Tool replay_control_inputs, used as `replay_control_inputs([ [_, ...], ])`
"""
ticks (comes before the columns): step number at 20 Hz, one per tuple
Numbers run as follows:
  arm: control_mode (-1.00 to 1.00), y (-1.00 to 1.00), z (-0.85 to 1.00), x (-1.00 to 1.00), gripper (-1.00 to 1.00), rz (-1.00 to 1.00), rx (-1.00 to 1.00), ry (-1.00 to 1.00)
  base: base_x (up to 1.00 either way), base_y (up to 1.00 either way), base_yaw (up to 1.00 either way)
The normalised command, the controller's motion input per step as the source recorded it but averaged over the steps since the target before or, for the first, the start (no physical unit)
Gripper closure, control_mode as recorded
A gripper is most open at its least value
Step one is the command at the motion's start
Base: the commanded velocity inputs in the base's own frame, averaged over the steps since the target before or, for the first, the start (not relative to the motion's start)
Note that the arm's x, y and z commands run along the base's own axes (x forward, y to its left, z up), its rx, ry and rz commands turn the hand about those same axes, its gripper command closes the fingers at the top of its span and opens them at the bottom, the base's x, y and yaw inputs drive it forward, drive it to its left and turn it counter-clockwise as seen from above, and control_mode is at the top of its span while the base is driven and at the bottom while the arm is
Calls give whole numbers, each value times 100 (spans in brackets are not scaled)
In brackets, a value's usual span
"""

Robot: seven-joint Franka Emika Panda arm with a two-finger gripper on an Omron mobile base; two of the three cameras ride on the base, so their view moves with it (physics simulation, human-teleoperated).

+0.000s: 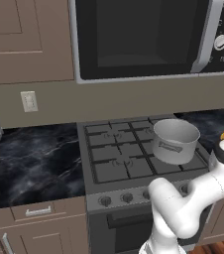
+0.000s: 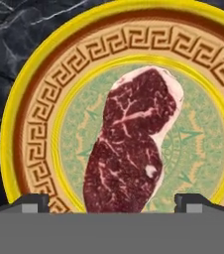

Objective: Retrieve the frozen meat and place it in the pot on a burner. Then turn the burner on.

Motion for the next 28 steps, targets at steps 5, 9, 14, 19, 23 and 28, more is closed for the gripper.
replay_control_inputs([
  [5, -100, -7, -18, 4, -100, 2, 0, 0, 0, 0, 0],
  [9, -100, -16, -26, 0, -100, 4, 0, 0, 0, 0, 0],
  [14, -100, -11, -24, 0, -100, 5, 0, 0, 0, 0, 0],
  [19, -100, 0, -11, 0, -100, 3, 0, 0, 0, 0, 0],
  [23, -100, 0, 0, 0, -100, 0, 0, 0, 0, 0, 0],
  [28, -100, 18, -6, 0, -100, 0, 0, 0, 0, 0, 0],
])
